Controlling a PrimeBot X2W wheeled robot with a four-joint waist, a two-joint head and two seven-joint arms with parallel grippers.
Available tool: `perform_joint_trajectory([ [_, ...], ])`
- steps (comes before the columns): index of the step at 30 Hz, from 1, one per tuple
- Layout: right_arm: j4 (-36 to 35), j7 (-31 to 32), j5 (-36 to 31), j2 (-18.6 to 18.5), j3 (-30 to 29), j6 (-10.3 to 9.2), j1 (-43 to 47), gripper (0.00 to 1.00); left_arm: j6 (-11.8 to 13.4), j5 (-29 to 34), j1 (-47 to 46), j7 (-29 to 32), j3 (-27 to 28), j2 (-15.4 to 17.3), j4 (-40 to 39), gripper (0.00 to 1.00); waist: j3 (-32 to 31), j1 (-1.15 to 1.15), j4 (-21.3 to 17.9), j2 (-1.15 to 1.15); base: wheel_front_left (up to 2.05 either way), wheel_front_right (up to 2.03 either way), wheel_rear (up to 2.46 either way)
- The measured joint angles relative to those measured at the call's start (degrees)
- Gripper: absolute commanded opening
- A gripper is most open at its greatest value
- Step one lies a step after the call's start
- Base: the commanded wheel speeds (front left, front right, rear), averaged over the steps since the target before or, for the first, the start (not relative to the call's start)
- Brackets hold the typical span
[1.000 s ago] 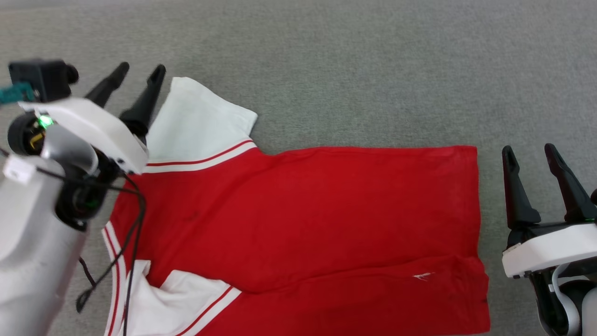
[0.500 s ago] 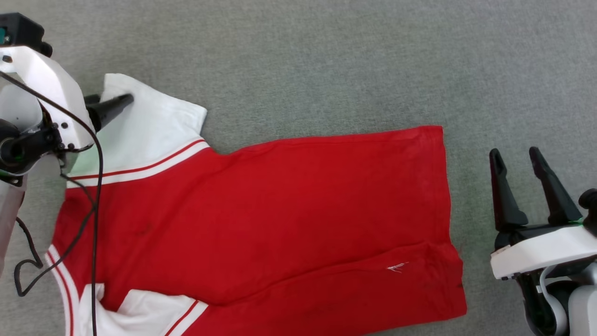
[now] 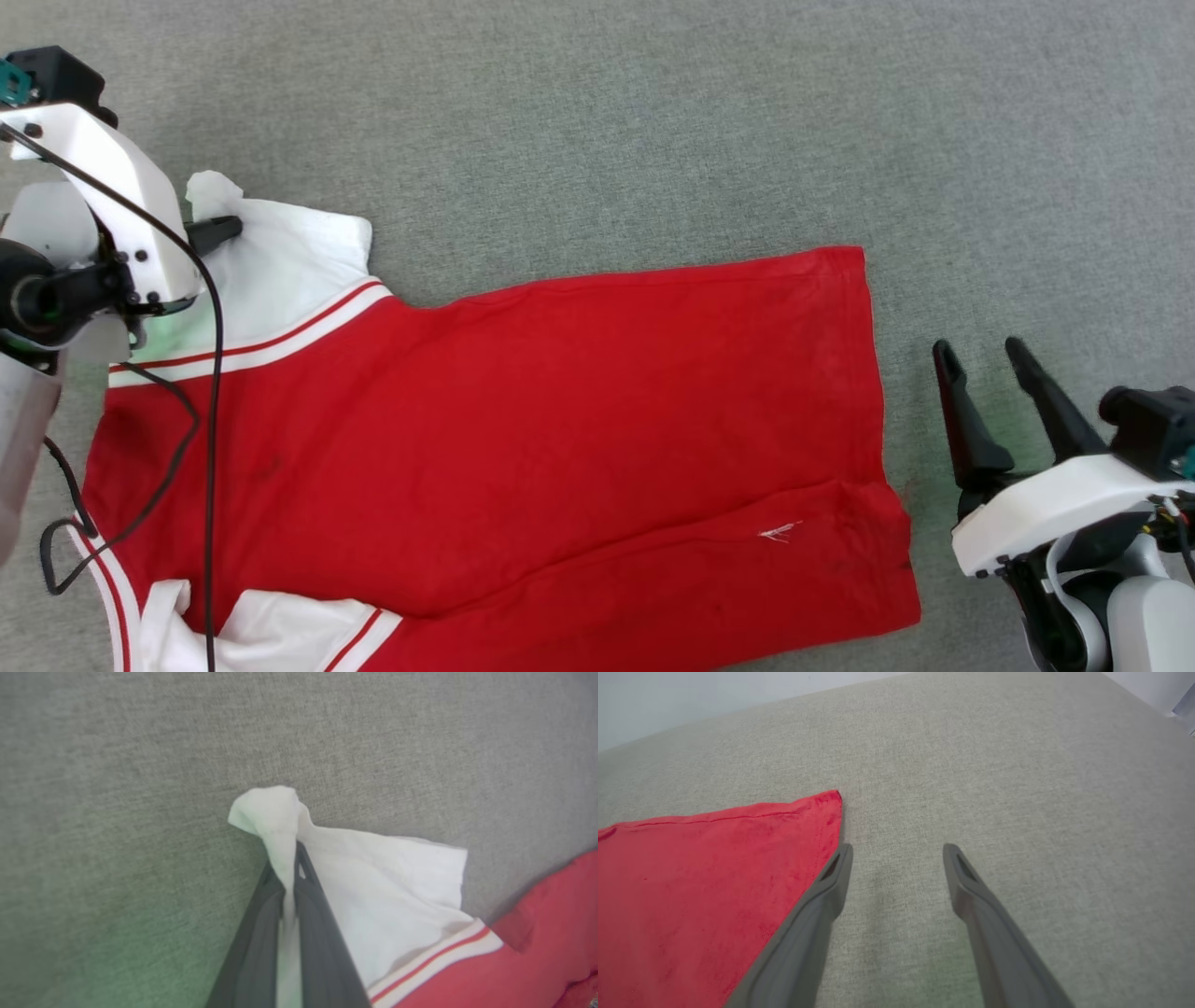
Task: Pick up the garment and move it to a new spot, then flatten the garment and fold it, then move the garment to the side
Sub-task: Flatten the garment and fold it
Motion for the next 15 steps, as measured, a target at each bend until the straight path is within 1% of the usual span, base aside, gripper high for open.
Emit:
perform_joint_trajectory([
  [5, 3.3, 6.2, 0.4, 0.0, -0.1, 0.0, -2.5, 1.0, -1.1, 0.5, 0.2, -3.3, 0.0, -1.2, -0.4, 0.0, -1.0, 0.0, 1.3, 0.0, 0.0, 0.0, 0.0],
  [10, 5.1, 15.8, 0.0, -0.1, 0.3, 0.0, -7.3, 1.0, -2.0, 1.4, 0.2, -6.3, 0.2, -1.6, -2.4, 0.0, -1.9, 0.0, 3.4, 0.0, 0.0, 0.0, 0.0],
  [15, 6.7, 26.4, 1.1, -2.5, 1.7, 0.0, -12.4, 1.0, -2.4, 2.1, 0.2, -8.8, 0.2, -2.4, -6.0, 0.0, -2.4, 0.01, 5.9, 0.0, 0.0, 0.0, 0.0],
])
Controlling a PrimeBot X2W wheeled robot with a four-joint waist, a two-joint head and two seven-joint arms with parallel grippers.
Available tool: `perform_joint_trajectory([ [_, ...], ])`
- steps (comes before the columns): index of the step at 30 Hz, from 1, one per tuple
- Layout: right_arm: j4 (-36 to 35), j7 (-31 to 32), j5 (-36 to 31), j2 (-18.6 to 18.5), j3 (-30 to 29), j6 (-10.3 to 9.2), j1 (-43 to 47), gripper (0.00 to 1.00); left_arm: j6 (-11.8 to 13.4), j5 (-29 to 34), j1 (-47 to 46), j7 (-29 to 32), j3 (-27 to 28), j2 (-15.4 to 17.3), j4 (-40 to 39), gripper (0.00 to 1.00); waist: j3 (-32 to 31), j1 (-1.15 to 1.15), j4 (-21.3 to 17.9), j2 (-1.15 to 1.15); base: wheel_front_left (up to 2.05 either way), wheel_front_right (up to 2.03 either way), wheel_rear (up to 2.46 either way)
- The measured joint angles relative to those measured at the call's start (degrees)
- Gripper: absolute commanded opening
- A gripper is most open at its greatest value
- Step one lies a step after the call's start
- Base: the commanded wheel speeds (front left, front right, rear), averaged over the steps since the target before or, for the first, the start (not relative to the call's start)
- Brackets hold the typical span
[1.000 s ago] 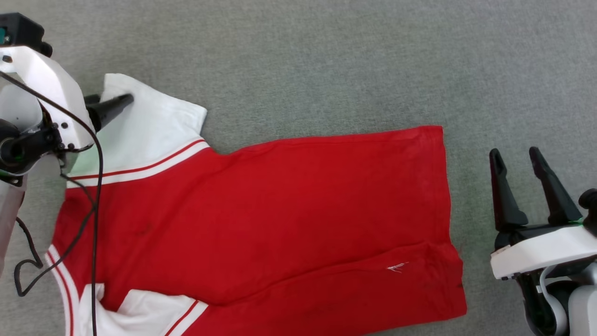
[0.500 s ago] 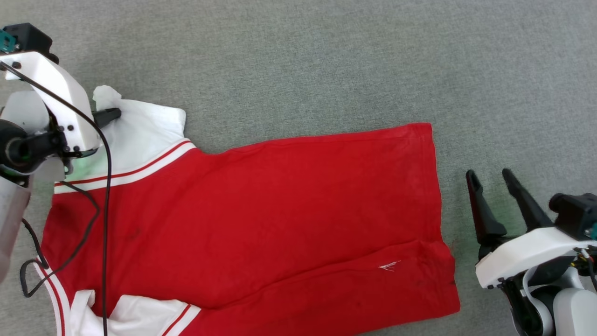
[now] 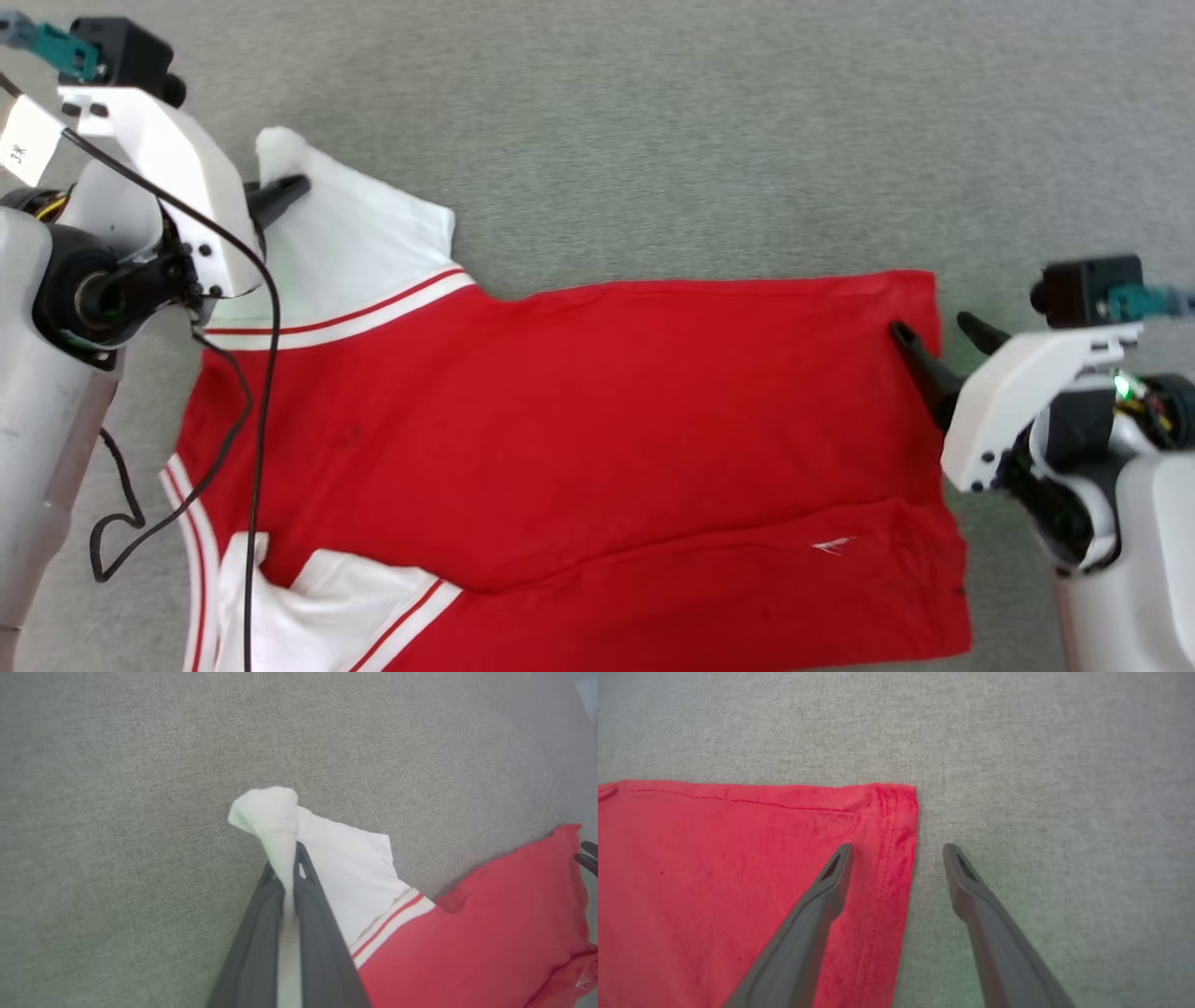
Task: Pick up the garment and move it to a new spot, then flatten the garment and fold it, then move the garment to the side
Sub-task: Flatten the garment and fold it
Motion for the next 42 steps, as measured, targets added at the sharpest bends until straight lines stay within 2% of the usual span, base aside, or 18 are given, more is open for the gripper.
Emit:
perform_joint_trajectory([
  [4, 1.9, 6.4, 0.5, -2.5, 1.2, 0.0, -4.5, 1.0, 0.0, 0.5, 0.0, -1.3, 0.0, -0.1, -3.1, 0.0, 0.2, 0.0, 2.0, 0.0, 0.0, 0.0, 0.0],
  [16, 8.9, 18.4, 1.5, -6.4, 4.4, 0.0, -11.1, 1.0, -0.8, 0.8, 1.8, -4.3, 0.2, 0.8, -8.5, 0.0, 2.1, -0.01, 5.1, 0.0, 0.0, 0.0, 0.0],
  [17, 9.2, 19.2, 1.5, -6.7, 4.6, 0.0, -11.4, 0.45, -0.9, 0.8, 2.0, -4.7, 0.3, 0.8, -8.7, 0.0, 2.1, -0.01, 5.3, 0.0, 0.0, 0.0, 0.0],
  [18, 9.5, 19.4, 1.6, -6.8, 4.5, 0.0, -11.5, 0.0, -0.9, 0.8, 2.2, -5.1, 0.4, 0.8, -8.8, 0.0, 2.1, -0.01, 5.4, 0.0, 0.0, 0.0, 0.0],
  [24, 8.9, 18.7, 1.9, -6.8, 3.9, 0.01, -11.8, 0.0, -1.0, 1.2, 3.7, -8.1, 0.6, 0.7, -8.6, 0.0, 0.9, 0.0, 6.2, 0.0, 0.0, 0.0, 0.0],
  [32, 2.4, 15.1, 0.8, -6.5, 0.5, 0.01, -8.3, 0.0, -0.9, 0.9, 9.1, -14.4, 2.6, 0.8, -9.0, 0.0, -3.0, 0.0, 7.0, 0.0, 0.0, 0.0, 0.0],
  [42, -3.1, 12.3, -0.2, -5.0, -2.6, 0.01, 3.7, 0.0, 2.5, -0.7, 25.0, -21.7, 4.2, 1.4, -15.1, 0.0, -8.5, 0.0, 8.5, 0.0, 0.0, 0.0, 0.0],
])
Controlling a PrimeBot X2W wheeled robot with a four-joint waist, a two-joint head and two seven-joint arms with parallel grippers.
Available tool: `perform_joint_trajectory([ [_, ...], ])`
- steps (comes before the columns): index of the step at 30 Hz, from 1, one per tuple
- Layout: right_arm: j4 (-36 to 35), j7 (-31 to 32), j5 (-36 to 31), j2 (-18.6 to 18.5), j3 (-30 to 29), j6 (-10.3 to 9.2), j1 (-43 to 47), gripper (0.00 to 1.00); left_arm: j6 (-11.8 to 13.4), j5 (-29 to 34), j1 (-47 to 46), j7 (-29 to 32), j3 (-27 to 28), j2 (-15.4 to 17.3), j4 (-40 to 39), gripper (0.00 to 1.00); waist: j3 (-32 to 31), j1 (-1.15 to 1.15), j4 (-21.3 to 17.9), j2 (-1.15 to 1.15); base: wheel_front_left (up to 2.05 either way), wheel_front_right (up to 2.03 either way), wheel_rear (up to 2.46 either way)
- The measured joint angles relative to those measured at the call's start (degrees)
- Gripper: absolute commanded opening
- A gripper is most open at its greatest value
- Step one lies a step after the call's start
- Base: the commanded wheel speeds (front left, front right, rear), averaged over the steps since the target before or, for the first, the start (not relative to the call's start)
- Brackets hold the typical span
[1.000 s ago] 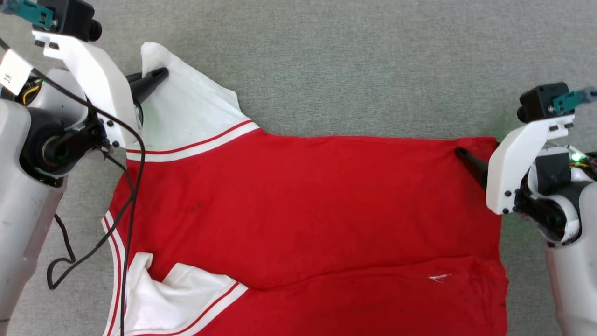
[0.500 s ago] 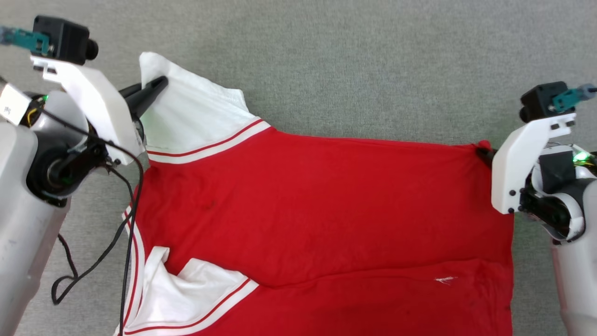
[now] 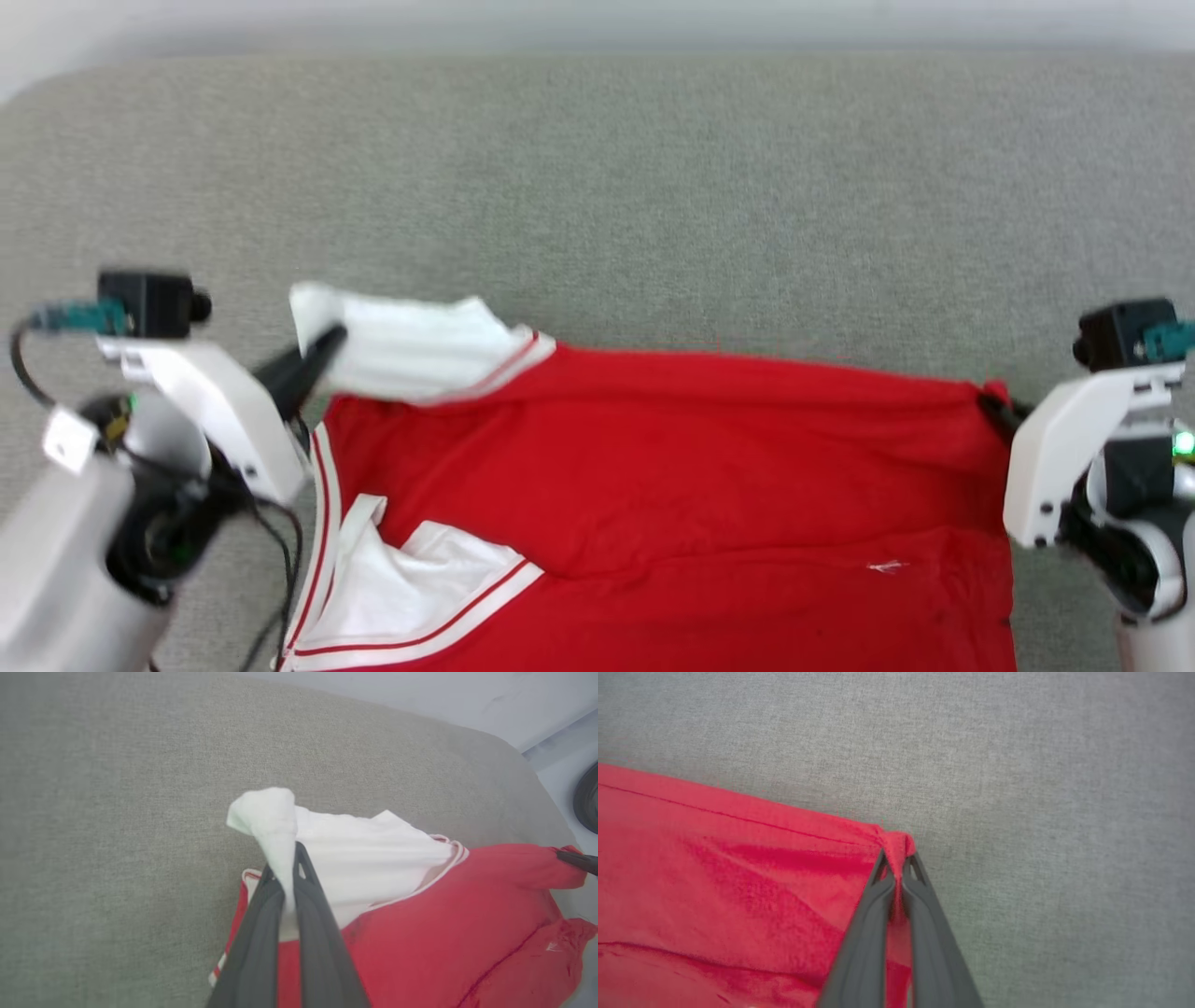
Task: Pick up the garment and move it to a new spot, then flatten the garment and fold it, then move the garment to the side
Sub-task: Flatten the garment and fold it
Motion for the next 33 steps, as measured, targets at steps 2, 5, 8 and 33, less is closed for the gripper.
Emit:
perform_joint_trajectory([
  [2, -0.3, -0.8, 0.1, 0.5, -0.9, 0.0, 2.1, 0.0, 0.8, -0.6, 3.4, -1.0, 0.0, -0.3, -1.1, 0.0, -1.0, 0.0, 0.4, 0.0, 0.0, 0.0, 0.0],
  [5, -0.3, -2.4, 0.5, 1.2, -1.8, 0.0, 5.5, 0.0, 2.1, -1.0, 8.3, -2.6, -0.1, -0.6, -2.5, 0.0, -2.5, 0.0, 1.1, 0.0, 0.0, 0.0, 0.0],
  [8, -0.6, -4.2, 1.0, 1.8, -2.6, 0.0, 8.8, 0.0, 3.1, -1.1, 12.7, -3.4, -0.7, -0.8, -3.4, 0.0, -3.8, 0.0, 1.8, 0.0, 0.0, 0.0, 0.0],
  [33, 1.7, -19.3, 3.1, 6.2, -3.0, 0.0, 22.9, 1.0, 3.6, 2.1, 21.6, -16.7, -2.8, -7.6, 3.0, 1.0, -9.3, -0.01, 1.7, 0.0, 0.0, 0.0, 0.0],
])
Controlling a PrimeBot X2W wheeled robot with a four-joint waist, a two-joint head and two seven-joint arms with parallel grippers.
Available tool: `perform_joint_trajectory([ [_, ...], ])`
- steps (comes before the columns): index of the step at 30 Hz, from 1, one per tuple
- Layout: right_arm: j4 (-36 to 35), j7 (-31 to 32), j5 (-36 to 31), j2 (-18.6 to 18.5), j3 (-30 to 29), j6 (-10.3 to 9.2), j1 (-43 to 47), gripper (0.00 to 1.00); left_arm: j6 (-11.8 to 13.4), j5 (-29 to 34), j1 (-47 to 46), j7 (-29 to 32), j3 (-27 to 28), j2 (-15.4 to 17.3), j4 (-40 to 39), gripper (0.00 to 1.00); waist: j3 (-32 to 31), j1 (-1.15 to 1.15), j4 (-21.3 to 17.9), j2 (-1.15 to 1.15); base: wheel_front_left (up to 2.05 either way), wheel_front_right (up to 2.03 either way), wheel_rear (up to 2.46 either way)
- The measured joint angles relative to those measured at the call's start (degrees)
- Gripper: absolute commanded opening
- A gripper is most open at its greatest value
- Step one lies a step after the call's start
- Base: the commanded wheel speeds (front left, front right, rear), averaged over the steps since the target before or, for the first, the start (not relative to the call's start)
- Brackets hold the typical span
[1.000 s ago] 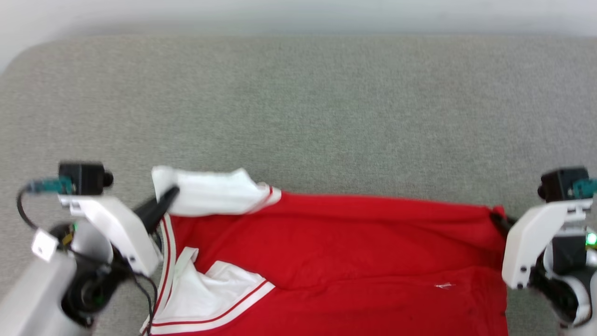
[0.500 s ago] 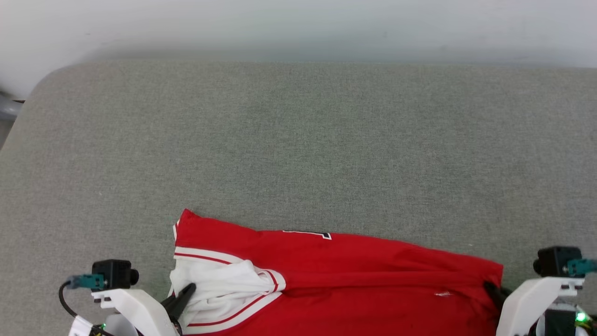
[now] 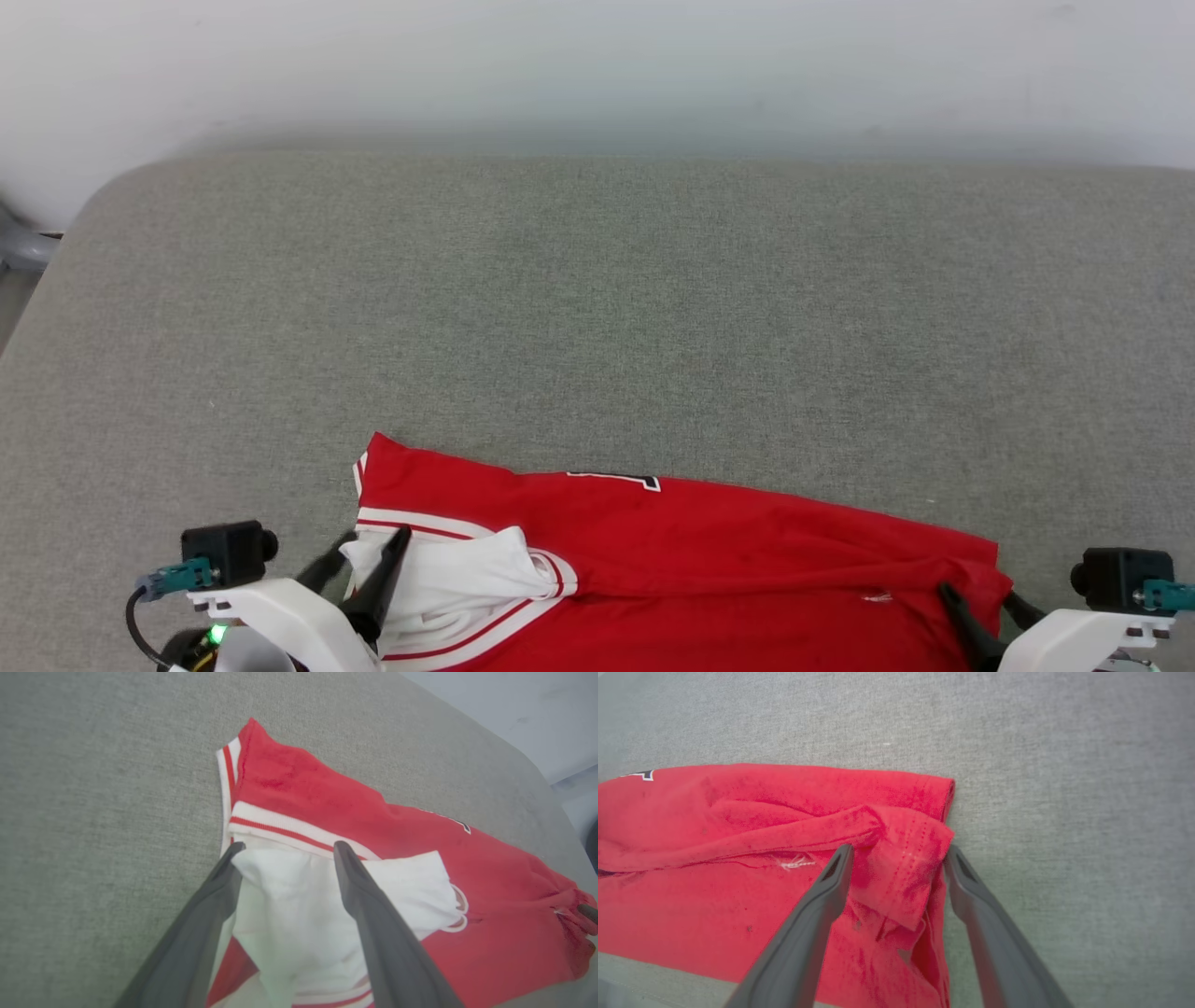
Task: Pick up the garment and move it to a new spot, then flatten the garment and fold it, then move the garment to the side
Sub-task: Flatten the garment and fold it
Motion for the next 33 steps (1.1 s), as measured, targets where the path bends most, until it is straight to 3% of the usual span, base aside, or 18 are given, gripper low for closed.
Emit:
perform_joint_trajectory([
  [9, -6.6, 3.0, -0.9, -0.7, -3.3, 0.0, 1.6, 1.0, 1.0, 8.1, -2.0, -12.3, 0.5, -1.9, -0.9, 1.0, -3.0, 0.0, 0.3, 0.0, 0.0, 0.0, 0.0],
  [17, -6.1, 8.4, -1.2, -2.8, -7.1, 0.0, -0.3, 1.0, 2.4, 20.4, -3.2, -14.8, 5.9, -5.1, -7.4, 1.0, -3.6, 0.01, 1.7, 0.0, 0.0, 0.0, 0.0],
  [24, -4.1, 10.9, -1.1, -3.5, -7.0, -0.01, -2.2, 1.0, -0.1, 30.5, -1.7, -15.0, 13.0, -10.0, -12.4, 1.0, -1.6, 0.01, 3.9, 0.0, 0.0, 0.0, 0.0],
  [33, -1.3, 12.9, -0.4, -0.8, -5.8, -0.01, -1.9, 1.0, -3.9, 36.9, -0.1, -15.0, 17.4, -14.6, -14.5, 1.0, 2.4, 0.01, 6.3, 0.0, 0.0, 0.0, 0.0],
])
